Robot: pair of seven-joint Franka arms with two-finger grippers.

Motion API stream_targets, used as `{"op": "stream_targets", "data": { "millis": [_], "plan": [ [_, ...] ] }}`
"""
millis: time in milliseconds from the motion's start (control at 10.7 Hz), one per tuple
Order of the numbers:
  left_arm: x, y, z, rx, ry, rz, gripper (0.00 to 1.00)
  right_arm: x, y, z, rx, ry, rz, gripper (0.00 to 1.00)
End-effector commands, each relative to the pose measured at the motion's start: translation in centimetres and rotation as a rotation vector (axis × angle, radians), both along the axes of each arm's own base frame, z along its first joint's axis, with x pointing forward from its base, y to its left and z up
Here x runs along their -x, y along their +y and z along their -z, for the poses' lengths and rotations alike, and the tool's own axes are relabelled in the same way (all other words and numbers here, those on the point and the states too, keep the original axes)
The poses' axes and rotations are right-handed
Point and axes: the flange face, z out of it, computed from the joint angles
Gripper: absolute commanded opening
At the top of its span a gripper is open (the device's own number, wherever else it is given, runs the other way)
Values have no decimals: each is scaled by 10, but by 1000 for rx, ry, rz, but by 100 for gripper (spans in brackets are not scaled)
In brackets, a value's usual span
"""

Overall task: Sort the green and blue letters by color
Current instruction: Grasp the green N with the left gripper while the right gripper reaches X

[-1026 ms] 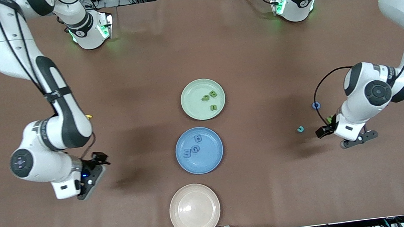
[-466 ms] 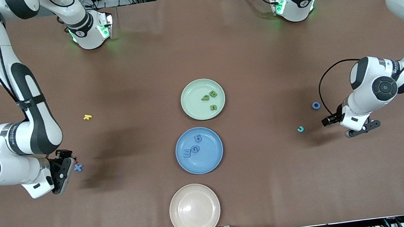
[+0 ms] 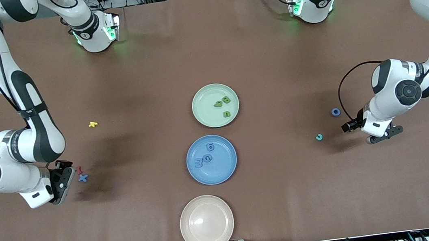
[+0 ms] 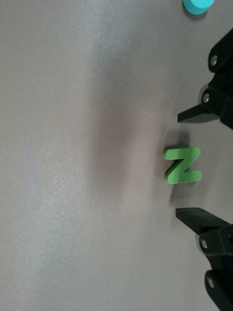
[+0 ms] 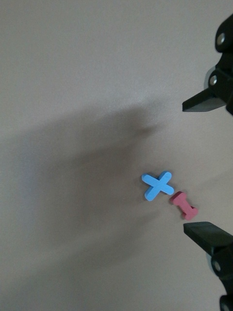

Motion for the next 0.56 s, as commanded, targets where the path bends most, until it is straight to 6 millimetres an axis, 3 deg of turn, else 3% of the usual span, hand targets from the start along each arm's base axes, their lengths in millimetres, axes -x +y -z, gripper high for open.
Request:
{"op": "stream_targets", "data": {
  "millis": [0, 187, 466],
  "plan": [
    [6, 7, 0, -7, -12, -2, 71, 11, 7, 22, 2, -28, -8, 100],
    [6, 6, 1, -5, -12, 0, 63, 19, 13, 37, -1, -44, 6, 100],
    [5, 7, 6, 7, -16, -2, 60, 24, 15, 45, 0, -61, 15, 100]
  ]
}}
